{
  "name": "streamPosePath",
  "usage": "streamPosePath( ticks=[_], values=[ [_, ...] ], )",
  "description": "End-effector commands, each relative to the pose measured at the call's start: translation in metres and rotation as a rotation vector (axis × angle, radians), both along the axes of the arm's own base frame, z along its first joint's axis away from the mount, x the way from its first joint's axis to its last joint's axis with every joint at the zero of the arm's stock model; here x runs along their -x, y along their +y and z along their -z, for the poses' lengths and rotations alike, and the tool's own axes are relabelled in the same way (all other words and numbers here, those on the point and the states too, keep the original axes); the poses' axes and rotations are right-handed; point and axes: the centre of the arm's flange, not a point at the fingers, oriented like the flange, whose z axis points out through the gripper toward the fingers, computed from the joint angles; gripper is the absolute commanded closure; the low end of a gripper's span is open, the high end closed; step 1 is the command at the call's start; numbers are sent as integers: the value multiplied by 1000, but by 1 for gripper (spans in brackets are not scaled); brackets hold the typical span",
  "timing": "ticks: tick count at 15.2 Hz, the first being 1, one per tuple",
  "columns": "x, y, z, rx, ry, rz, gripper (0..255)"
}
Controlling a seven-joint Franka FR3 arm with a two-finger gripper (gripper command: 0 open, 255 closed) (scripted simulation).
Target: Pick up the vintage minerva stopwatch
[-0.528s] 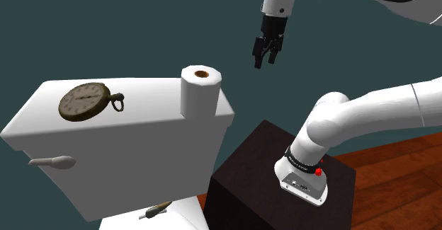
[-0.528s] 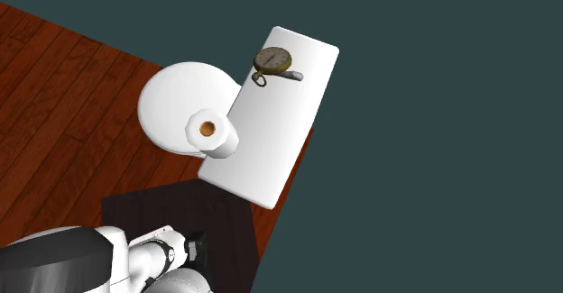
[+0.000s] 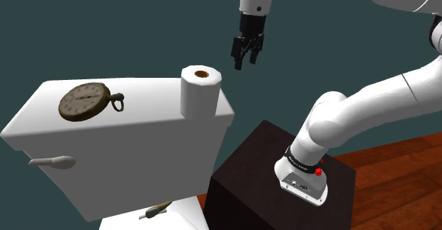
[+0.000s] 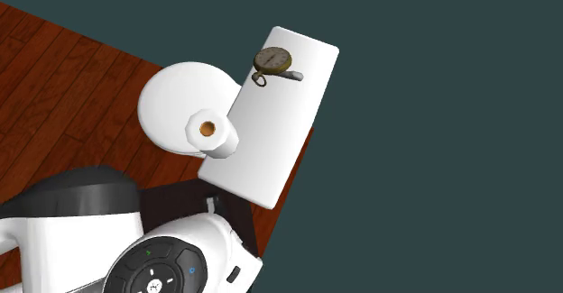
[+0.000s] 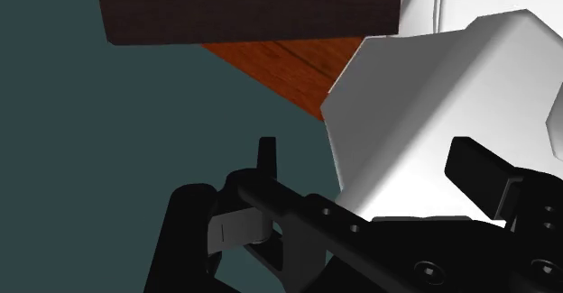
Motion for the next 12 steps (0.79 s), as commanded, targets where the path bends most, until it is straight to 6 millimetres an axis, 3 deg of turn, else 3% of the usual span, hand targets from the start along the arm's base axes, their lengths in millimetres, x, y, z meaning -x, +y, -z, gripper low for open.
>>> streamPosePath(
  ticks=[1,12],
  values=[
    [-11,26,1,2,-2,-23,0],
    [-70,161,7,15,-10,-148,0]
  ],
)
